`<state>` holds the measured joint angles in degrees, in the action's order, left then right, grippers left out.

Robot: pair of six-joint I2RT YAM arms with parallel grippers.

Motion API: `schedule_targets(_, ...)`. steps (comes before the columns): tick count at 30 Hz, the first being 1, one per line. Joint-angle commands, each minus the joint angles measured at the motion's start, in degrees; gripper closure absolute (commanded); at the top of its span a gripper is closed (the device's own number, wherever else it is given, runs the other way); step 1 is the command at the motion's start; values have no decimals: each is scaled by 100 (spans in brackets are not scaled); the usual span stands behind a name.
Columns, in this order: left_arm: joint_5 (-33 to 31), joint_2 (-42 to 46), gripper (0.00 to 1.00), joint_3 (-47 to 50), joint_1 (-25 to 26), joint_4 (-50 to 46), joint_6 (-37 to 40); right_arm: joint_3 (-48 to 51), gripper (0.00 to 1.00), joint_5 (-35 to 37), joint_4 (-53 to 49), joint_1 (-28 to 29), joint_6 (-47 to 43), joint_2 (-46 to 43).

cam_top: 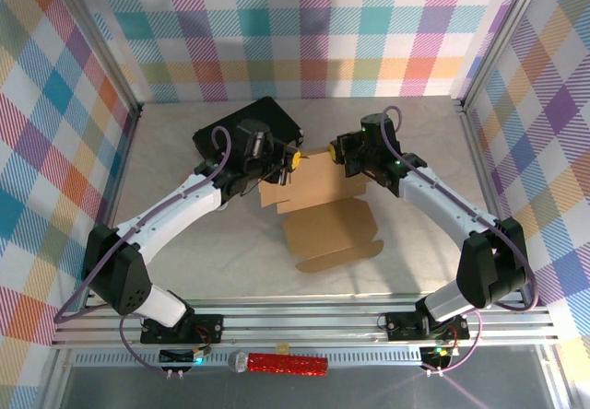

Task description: Fold the paper box

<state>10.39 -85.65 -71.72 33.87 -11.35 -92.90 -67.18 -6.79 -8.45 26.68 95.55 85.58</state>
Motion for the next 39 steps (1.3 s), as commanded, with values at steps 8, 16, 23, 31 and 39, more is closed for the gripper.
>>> schedule_targets(8, -384, 1322, 40, -911, -657, -2121, 4414, -824, 100, -359, -868, -418, 12, 206)
schedule_targets(16, 206, 3117, 73, 2607, -534, -788, 6142, -1934, 100, -569, -2168, -697, 303, 708)
schedule_targets(23, -483, 2213, 62, 4113, 185, 3125, 7066, -2742, 100, -622, -3043, -848, 596, 1019)
schedule_targets(31, -712, 244, 46, 4041, 305, 5577, 7477, -3175, 100, -696, -3248, -914, 727, 1327)
schedule_targets(39, -1014, -321, 41, 3862, 304, 6155, 7751, -3473, 100, -936, -3464, -1109, 882, 1500)
